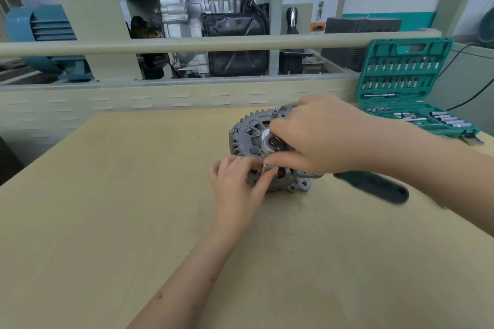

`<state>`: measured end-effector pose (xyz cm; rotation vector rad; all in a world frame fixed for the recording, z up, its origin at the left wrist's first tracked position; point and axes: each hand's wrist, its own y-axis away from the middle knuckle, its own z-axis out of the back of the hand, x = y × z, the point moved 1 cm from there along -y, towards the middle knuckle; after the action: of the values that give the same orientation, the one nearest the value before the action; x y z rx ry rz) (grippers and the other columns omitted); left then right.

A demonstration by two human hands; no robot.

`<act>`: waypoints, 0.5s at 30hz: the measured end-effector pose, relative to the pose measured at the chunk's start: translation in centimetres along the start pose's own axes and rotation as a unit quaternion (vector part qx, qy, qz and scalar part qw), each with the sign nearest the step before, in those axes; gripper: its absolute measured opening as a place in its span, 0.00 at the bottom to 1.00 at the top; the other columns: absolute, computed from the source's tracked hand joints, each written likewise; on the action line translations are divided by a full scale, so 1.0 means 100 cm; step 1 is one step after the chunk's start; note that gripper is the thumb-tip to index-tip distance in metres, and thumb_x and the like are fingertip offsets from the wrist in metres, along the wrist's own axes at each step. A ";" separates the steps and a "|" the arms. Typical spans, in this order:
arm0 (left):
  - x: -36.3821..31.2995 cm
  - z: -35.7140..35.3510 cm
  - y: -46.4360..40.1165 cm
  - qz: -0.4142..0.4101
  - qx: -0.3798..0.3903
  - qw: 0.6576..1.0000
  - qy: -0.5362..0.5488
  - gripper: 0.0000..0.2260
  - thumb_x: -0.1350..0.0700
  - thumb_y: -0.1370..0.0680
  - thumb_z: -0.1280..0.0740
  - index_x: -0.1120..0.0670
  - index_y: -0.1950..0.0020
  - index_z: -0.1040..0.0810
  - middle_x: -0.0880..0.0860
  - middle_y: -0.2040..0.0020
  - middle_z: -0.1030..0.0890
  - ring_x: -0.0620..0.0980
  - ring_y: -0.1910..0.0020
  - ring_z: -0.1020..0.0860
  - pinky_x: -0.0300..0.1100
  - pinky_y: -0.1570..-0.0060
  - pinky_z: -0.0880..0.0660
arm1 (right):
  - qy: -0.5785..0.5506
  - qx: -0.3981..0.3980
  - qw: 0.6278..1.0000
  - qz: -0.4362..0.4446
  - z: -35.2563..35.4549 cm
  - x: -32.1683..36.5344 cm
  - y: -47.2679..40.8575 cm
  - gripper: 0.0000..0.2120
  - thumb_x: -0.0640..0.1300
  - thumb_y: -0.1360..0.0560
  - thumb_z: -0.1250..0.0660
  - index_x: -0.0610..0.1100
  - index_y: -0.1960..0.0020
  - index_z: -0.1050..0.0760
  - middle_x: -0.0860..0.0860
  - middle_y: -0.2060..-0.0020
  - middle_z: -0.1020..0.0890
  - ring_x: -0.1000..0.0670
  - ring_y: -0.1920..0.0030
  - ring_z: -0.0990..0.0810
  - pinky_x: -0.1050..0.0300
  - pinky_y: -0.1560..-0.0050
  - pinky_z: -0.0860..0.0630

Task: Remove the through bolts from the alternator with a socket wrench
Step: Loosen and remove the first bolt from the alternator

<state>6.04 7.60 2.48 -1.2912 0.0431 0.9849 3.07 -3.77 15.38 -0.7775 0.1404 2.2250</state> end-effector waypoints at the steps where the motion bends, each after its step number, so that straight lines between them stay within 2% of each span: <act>1: 0.001 0.000 0.000 0.004 0.001 1.000 0.003 0.07 0.53 0.34 0.28 0.55 0.66 0.23 0.43 0.70 0.28 0.42 0.62 0.32 0.36 0.57 0.44 | -0.007 -0.003 1.000 0.003 -0.001 0.000 0.000 0.22 0.61 0.26 0.56 0.45 0.57 0.36 0.53 0.70 0.32 0.47 0.64 0.31 0.57 0.63 0.47; 5: 0.002 0.001 0.002 -0.018 0.028 0.999 -0.006 0.07 0.53 0.32 0.30 0.56 0.58 0.19 0.45 0.68 0.23 0.42 0.59 0.29 0.37 0.53 0.43 | -0.070 -0.002 0.997 0.013 -0.004 -0.011 0.001 0.14 0.55 0.23 0.49 0.45 0.51 0.33 0.50 0.57 0.24 0.47 0.54 0.27 0.56 0.52 0.35; 8: 0.001 0.001 0.002 -0.022 0.027 0.999 -0.013 0.06 0.54 0.31 0.30 0.56 0.61 0.19 0.46 0.69 0.23 0.45 0.59 0.26 0.37 0.54 0.44 | -0.060 0.006 0.998 0.028 -0.003 -0.011 0.003 0.15 0.55 0.23 0.51 0.46 0.50 0.32 0.50 0.55 0.24 0.47 0.52 0.27 0.55 0.49 0.33; 11: 0.000 0.001 0.000 -0.008 0.015 1.000 -0.009 0.07 0.53 0.32 0.30 0.56 0.65 0.20 0.43 0.71 0.27 0.43 0.60 0.30 0.38 0.55 0.44 | -0.021 0.004 1.000 0.015 -0.002 -0.009 0.003 0.22 0.59 0.26 0.56 0.44 0.52 0.32 0.50 0.62 0.25 0.46 0.57 0.25 0.57 0.50 0.36; 13: -0.002 0.001 0.000 -0.012 0.006 1.000 -0.008 0.07 0.53 0.33 0.29 0.56 0.67 0.22 0.41 0.70 0.31 0.43 0.62 0.31 0.38 0.57 0.44 | -0.004 0.006 1.000 -0.002 0.000 -0.005 0.002 0.24 0.62 0.27 0.58 0.44 0.56 0.33 0.51 0.69 0.32 0.45 0.62 0.26 0.57 0.56 0.39; 15: -0.003 0.000 0.000 -0.016 -0.002 1.000 -0.004 0.08 0.53 0.34 0.29 0.55 0.68 0.24 0.41 0.69 0.32 0.43 0.63 0.32 0.38 0.58 0.45 | -0.001 0.013 1.000 -0.010 0.000 -0.001 0.002 0.24 0.63 0.28 0.59 0.44 0.58 0.34 0.52 0.72 0.36 0.46 0.65 0.30 0.57 0.62 0.43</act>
<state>5.86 7.46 2.69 -1.2878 0.0142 0.9627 2.97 -4.00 15.47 -0.7600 0.1610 2.2006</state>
